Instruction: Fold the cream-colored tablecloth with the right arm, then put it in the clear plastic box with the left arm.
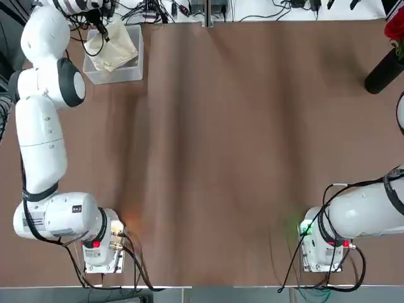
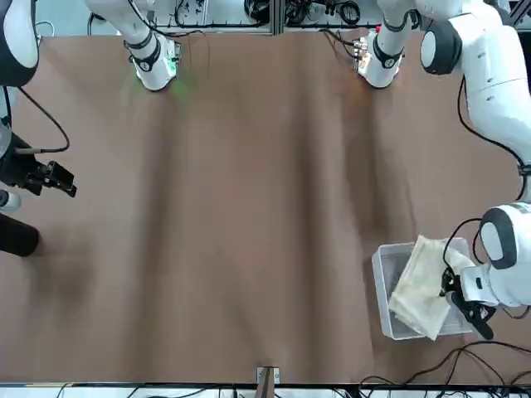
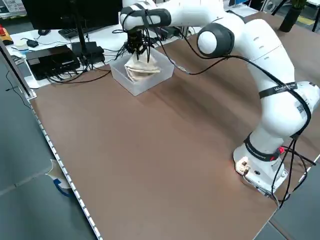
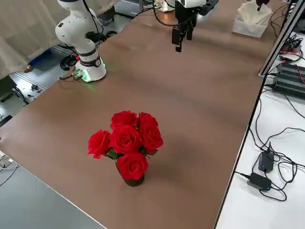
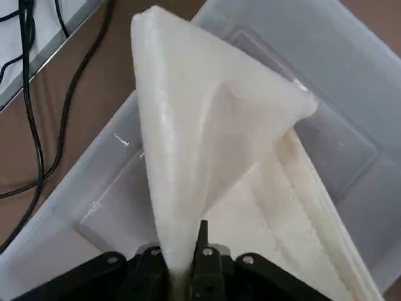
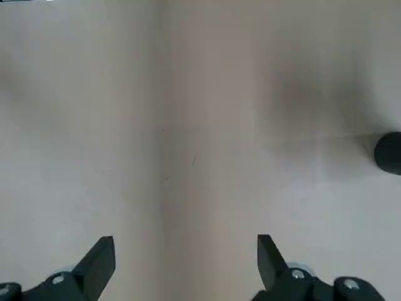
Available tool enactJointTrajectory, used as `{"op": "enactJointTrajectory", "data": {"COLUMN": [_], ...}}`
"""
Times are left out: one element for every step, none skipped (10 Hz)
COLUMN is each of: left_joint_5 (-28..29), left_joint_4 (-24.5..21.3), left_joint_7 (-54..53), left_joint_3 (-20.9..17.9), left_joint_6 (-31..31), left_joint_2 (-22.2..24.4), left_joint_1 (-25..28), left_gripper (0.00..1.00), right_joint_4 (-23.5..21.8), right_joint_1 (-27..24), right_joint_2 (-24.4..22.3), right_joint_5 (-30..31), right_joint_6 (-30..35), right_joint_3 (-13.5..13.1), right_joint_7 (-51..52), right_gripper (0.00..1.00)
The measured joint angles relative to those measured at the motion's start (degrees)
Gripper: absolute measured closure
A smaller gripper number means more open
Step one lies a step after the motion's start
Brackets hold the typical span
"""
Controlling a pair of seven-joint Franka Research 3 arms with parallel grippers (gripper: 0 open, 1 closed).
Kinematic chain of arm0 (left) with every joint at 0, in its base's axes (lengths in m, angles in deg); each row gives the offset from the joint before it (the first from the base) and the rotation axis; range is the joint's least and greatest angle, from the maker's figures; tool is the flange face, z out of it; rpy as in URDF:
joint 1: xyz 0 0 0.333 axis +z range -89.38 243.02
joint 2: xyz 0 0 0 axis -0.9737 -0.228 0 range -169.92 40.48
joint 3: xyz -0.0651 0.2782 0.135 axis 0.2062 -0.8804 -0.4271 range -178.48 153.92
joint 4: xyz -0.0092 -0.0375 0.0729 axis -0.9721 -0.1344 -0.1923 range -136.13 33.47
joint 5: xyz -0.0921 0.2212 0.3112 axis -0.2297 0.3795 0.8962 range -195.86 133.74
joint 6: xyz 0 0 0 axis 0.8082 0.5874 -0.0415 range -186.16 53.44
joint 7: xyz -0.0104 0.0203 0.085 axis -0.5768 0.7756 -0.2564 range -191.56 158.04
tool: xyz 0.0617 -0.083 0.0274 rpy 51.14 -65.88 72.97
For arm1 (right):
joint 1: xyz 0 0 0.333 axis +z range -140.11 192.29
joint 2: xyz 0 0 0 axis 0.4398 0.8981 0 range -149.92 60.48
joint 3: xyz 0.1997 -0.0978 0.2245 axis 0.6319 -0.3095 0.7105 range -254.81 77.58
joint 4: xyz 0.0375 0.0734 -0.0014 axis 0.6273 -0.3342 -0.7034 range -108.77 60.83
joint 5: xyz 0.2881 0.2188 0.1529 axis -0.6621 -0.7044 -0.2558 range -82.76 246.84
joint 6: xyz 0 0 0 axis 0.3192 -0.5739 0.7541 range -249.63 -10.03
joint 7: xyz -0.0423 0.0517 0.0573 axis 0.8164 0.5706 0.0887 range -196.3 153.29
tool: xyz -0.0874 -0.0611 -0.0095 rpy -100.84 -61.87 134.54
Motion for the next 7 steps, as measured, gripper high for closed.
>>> {"op": "enactJointTrajectory", "data": {"left_joint_5": [0.03, 0.36, 1.01, 1.70, 1.90, 1.93, 1.93], "left_joint_4": [-0.01, -0.01, -0.01, -0.01, -0.01, 0.03, 0.18], "left_joint_7": [-0.52, -0.87, -0.98, -0.99, -1.00, -1.00, -1.00], "left_joint_3": [0.00, 0.01, 0.16, 0.54, 0.91, 1.30, 1.58], "left_joint_6": [-1.26, -2.44, -3.38, -3.73, -3.99, -4.34, -4.70], "left_joint_2": [-0.53, -1.09, -1.40, -1.44, -1.45, -1.44, -1.41], "left_joint_1": [0.02, 0.01, 0.01, 0.00, -0.02, -0.02, -0.02], "left_gripper": [0.87, 0.87, 0.87, 0.86, 0.85, 0.74, 0.57], "right_joint_4": [0.00, 0.00, 0.00, 0.00, 0.00, 0.00, 0.00], "right_joint_1": [0.02, 0.02, 0.02, 0.02, 0.02, 0.02, 0.02], "right_joint_2": [0.00, 0.00, 0.00, 0.00, 0.00, 0.00, 0.00], "right_joint_5": [-0.01, -0.02, -0.04, -0.05, -0.08, -0.10, -0.12], "right_joint_6": [0.00, 0.00, 0.00, 0.00, 0.00, 0.00, 0.00], "right_joint_3": [0.03, 0.04, 0.04, 0.04, 0.05, 0.05, 0.05], "right_joint_7": [0.00, 0.00, 0.00, 0.00, 0.00, 0.00, 0.00], "right_gripper": [0.00, 0.00, 0.00, 0.00, 0.00, 0.00, 0.00]}}
